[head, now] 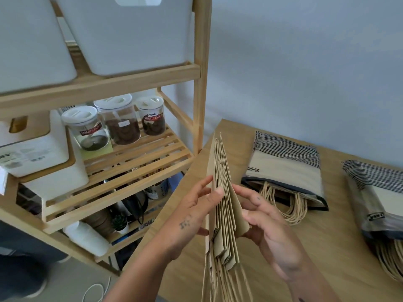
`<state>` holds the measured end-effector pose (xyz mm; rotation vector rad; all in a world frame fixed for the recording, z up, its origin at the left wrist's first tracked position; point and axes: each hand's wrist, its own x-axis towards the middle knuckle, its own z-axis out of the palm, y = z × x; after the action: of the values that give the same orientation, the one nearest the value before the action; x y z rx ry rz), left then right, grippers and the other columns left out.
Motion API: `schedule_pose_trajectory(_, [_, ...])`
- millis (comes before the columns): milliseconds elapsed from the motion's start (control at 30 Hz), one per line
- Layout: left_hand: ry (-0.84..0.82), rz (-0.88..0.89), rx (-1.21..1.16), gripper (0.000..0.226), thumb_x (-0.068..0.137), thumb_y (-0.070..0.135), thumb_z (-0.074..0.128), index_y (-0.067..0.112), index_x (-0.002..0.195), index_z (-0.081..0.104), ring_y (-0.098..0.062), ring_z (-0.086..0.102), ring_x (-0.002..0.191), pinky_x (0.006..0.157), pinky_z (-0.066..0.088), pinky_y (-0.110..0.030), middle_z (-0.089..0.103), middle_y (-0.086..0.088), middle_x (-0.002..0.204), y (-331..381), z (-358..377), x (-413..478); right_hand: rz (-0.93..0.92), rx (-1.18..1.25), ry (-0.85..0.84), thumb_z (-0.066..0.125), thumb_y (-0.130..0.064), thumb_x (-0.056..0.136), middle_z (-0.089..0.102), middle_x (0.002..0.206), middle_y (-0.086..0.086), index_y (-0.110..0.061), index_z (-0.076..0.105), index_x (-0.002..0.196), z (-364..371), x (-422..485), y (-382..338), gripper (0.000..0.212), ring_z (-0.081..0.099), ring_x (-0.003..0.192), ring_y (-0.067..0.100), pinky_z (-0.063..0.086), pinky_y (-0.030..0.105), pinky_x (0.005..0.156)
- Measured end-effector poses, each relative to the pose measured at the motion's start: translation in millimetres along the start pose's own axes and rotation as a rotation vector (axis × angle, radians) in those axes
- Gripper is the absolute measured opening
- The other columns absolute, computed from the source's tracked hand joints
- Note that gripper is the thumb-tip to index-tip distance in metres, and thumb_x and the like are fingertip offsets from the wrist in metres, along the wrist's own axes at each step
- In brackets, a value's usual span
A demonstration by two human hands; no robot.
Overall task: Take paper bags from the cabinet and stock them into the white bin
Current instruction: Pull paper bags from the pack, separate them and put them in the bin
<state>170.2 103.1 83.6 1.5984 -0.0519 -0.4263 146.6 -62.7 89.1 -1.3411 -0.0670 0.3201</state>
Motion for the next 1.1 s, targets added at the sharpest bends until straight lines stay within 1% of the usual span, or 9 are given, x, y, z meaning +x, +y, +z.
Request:
schedule_pose_trajectory(133, [0.023,-0.018,-0.052,0.073,0.068,0.061,0.060,0.044,0.134,0.036,-0.012,0.063,0.106,0.085,0.056,-0.046,0.055,0.009,0.127,6,2,15,-0.011,-0.014,0.031,0.046,-0.013,0.074,0.073,0.105,0.007,-0.030,0.068,0.104,-1,9,-3,0.041,0.068,0.097,0.021,0.051,0.040,0.087])
schedule_pose_trajectory(233, [0.033,-0.029,-0.084,0.070,0.071,0.051,0.060,0.042,0.135,0.035,-0.015,0.064,0.102,0.079,0.058,-0.044,0.055,0.005,0.125,11,2,24,-0.024,0.007,0.074,0.044,-0.011,0.072,0.072,0.104,0.011,-0.032,0.066,0.105,-2,11,-3,0.045,0.067,0.092,0.022,0.050,0.040,0.086])
schedule_pose_trajectory(433, [0.011,-0.035,-0.025,0.080,0.065,0.060,0.061,0.049,0.137,0.029,-0.018,0.062,0.106,0.083,0.056,-0.049,0.051,0.004,0.130,9,-1,28,-0.112,-0.027,0.132,0.037,0.003,0.088,0.073,0.097,0.008,-0.039,0.065,0.100,2,7,1,0.052,0.067,0.083,0.019,0.053,0.032,0.075])
schedule_pose_trajectory(533, [0.012,-0.020,-0.029,0.073,0.071,0.052,0.056,0.046,0.138,0.029,-0.018,0.062,0.103,0.078,0.057,-0.042,0.053,0.004,0.125,9,-3,27,-0.189,-0.101,0.191,0.039,-0.005,0.078,0.070,0.101,0.012,-0.038,0.065,0.100,3,6,3,0.048,0.060,0.092,0.027,0.044,0.038,0.085])
schedule_pose_trajectory(633, [0.006,-0.013,-0.027,0.066,0.073,0.050,0.055,0.045,0.135,0.032,-0.018,0.062,0.103,0.077,0.056,-0.041,0.055,0.004,0.123,9,-2,27,-0.205,-0.132,0.221,0.037,-0.007,0.073,0.071,0.105,-0.003,-0.034,0.069,0.093,1,5,3,0.047,0.061,0.095,0.010,0.044,0.025,0.085])
schedule_pose_trajectory(800, [-0.006,-0.014,-0.052,0.061,0.074,0.050,0.055,0.047,0.132,0.035,-0.018,0.062,0.107,0.078,0.056,-0.043,0.056,0.000,0.125,8,-1,27,-0.180,-0.076,0.253,0.045,-0.016,0.074,0.069,0.091,0.002,-0.024,0.071,0.083,-1,5,6,0.030,0.056,0.087,0.022,0.039,0.046,0.084])
schedule_pose_trajectory(867, [-0.010,-0.011,-0.061,0.063,0.074,0.050,0.054,0.046,0.134,0.034,-0.019,0.061,0.107,0.079,0.056,-0.044,0.055,0.000,0.125,7,-1,27,-0.195,-0.074,0.268,0.055,-0.031,0.073,0.066,0.080,-0.003,-0.025,0.070,0.080,0,5,3,0.018,0.055,0.077,0.015,0.045,0.034,0.073])
schedule_pose_trajectory(967, [-0.011,-0.001,-0.075,0.064,0.074,0.049,0.054,0.045,0.135,0.035,-0.019,0.061,0.108,0.082,0.055,-0.050,0.056,0.002,0.125,7,-2,27,-0.213,-0.115,0.242,0.070,-0.058,0.058,0.061,0.067,-0.003,-0.023,0.066,0.075,5,5,-3,0.039,0.051,0.064,0.012,0.043,0.025,0.059])
schedule_pose_trajectory(1100, [-0.017,0.010,-0.086,0.063,0.074,0.050,0.055,0.045,0.134,0.036,-0.020,0.062,0.107,0.084,0.054,-0.055,0.058,0.003,0.121,7,-3,26,-0.287,-0.153,0.294,0.072,-0.042,0.059,0.059,0.057,-0.007,-0.008,0.059,0.072,13,6,-9,0.039,0.049,0.054,0.000,0.041,0.009,0.053])
